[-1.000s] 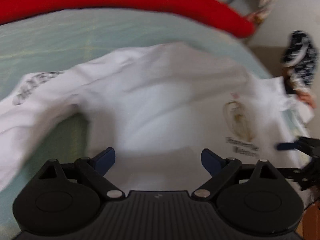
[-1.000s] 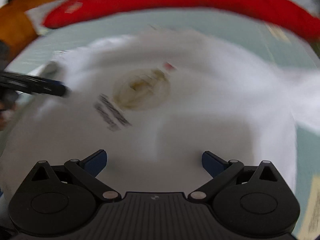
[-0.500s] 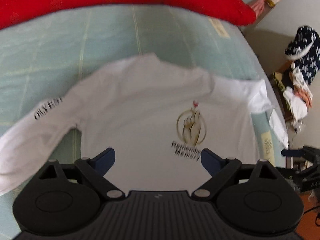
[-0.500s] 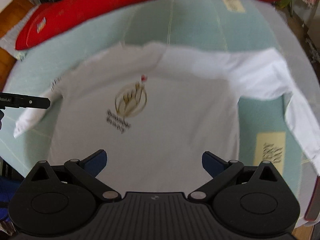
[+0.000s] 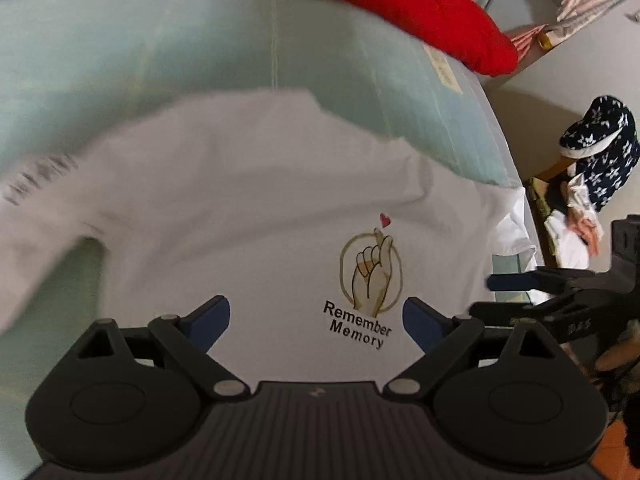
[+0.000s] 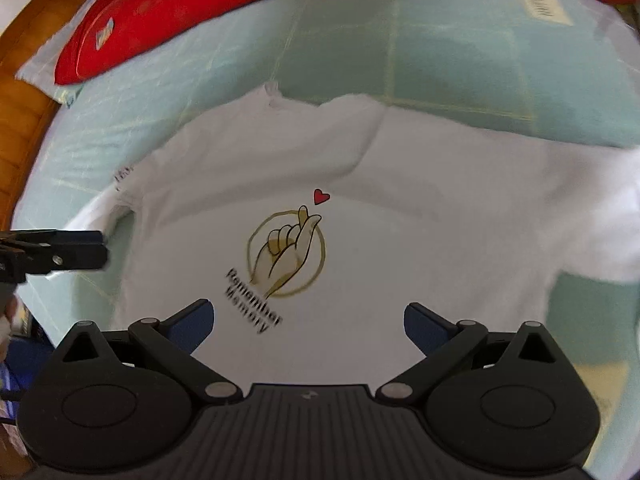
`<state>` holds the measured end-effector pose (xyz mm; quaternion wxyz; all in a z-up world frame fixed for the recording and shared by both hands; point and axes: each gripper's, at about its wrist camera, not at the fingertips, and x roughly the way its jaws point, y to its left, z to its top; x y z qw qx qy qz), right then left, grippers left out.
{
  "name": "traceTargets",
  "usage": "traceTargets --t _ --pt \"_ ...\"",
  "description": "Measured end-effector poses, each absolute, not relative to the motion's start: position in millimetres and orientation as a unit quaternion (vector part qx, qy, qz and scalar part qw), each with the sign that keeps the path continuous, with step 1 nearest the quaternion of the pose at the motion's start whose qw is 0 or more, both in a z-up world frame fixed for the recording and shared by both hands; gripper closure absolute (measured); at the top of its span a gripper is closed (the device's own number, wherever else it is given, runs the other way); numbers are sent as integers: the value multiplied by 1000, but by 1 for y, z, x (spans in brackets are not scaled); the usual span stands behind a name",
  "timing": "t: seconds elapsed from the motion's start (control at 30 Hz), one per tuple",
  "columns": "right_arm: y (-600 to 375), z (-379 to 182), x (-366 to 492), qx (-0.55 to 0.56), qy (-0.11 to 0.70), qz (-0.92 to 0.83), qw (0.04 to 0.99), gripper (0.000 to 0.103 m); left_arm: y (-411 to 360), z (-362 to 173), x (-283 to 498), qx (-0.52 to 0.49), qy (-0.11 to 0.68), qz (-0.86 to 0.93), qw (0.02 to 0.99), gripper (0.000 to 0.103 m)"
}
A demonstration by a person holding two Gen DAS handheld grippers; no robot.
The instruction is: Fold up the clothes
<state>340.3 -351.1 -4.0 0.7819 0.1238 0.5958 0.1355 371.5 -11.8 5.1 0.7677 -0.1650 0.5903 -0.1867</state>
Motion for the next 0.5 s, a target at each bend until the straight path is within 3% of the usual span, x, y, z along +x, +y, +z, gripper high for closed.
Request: traceTargets --t 0.17,0.5 --pt "-339 -51 347 115 604 140 776 0 -4 -55 381 -213 602 -202 742 11" --pt "-338 -74 324 70 570 171 800 0 14 -66 374 -210 594 -271 728 7"
